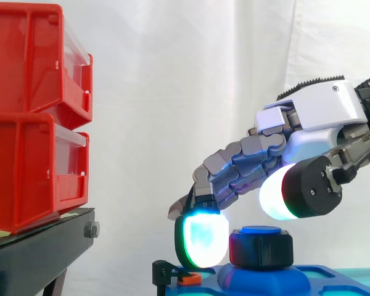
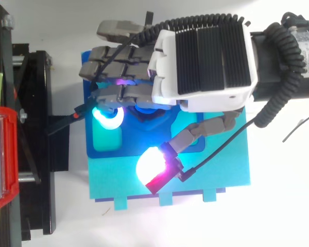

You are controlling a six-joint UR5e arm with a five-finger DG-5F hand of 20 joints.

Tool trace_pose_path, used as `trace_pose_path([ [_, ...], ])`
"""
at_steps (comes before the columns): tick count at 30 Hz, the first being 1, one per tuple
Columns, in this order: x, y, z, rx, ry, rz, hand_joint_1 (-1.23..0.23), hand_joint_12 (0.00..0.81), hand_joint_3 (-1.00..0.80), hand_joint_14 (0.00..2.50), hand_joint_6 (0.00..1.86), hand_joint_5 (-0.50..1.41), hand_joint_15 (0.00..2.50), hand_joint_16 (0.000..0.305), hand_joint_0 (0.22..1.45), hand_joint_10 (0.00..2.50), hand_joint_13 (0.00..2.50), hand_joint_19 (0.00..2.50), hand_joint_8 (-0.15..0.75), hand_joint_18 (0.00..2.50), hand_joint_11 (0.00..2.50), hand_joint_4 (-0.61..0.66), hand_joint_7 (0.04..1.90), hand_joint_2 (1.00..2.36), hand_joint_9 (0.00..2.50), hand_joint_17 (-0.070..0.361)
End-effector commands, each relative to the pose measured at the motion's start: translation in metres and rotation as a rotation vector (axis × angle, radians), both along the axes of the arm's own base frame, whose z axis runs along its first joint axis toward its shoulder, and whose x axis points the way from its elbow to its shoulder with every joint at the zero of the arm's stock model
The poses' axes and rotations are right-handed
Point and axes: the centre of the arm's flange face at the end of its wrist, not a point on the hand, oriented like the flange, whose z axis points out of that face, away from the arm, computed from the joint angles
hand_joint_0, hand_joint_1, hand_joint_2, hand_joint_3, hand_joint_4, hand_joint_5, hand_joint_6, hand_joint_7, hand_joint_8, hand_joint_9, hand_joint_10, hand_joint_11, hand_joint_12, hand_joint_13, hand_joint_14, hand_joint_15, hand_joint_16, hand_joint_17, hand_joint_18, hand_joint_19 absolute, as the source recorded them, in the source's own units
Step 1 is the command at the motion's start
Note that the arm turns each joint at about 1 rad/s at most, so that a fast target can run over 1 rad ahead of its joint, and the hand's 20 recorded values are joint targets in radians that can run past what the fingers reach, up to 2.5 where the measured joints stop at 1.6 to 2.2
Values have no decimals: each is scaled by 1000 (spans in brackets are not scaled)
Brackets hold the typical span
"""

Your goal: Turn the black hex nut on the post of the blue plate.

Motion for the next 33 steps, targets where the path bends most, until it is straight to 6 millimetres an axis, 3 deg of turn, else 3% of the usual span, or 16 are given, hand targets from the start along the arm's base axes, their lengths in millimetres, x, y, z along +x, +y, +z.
trace_pose_path([
  [1, -1, -6, 0, 2, -2, 2, -402, 388, -500, 0, 502, -189, 0, 64, 441, 0, 64, 142, 259, 0, 0, 223, 1052, 1000, 221, 143],
  [33, -11, -57, 2, 4, -33, 63, -406, 386, -500, 0, 502, -190, 0, 63, 443, 0, 68, 142, 257, 0, 0, 219, 1051, 1000, 222, 143],
])
